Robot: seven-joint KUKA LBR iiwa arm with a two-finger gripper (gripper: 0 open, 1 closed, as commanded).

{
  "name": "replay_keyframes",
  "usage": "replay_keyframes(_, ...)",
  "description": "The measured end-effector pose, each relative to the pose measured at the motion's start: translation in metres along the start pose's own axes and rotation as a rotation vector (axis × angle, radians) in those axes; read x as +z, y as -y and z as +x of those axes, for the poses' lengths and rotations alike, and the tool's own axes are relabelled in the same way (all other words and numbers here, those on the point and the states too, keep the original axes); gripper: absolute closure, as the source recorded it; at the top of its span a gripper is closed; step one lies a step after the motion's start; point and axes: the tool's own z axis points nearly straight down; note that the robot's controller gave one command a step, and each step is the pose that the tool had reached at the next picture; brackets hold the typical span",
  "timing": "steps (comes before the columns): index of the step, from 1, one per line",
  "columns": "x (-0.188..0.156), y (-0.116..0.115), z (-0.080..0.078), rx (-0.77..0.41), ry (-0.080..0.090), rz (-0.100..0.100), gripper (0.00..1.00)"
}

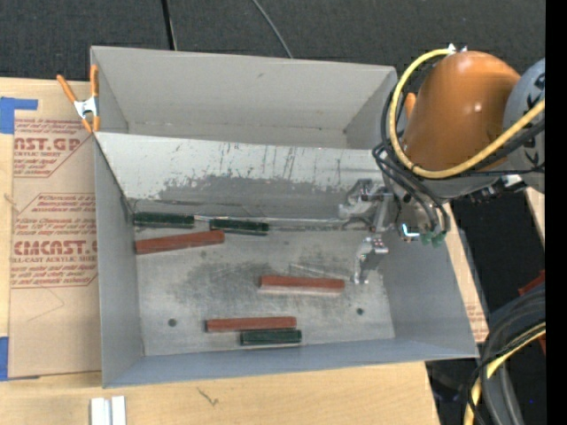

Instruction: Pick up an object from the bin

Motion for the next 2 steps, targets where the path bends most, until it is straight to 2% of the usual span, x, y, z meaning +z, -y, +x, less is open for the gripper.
replay_keyframes(1,-0.005,0.000,-0.001,0.000,0.008,0.000,0.00)
replay_keyframes(2,0.046,0.000,-0.014,-0.056,0.016,0.001,0.00)
